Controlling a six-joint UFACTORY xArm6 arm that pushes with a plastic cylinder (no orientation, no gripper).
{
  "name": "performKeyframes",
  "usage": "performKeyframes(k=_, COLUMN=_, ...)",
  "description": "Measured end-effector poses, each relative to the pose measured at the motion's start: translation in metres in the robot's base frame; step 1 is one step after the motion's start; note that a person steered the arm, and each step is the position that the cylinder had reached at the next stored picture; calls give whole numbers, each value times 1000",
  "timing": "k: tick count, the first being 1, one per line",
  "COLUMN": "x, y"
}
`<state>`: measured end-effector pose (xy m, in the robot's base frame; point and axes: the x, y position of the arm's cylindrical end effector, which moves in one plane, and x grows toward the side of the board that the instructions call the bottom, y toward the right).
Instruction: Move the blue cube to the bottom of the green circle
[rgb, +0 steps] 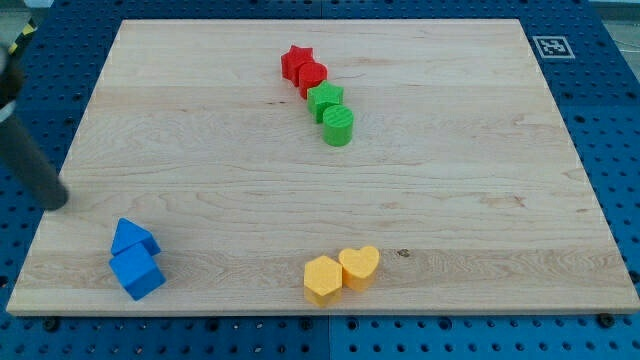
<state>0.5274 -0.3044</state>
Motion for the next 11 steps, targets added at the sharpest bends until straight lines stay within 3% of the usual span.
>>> performKeyframes(k=2, x=90, y=20)
performKeyframes(k=5, x=70, y=166)
performKeyframes(k=7, x=60, y=185)
performKeyframes(k=9, x=19, y=268)
performKeyframes(k=10, x=7, y=277)
performKeyframes(k=11, x=3, y=249)
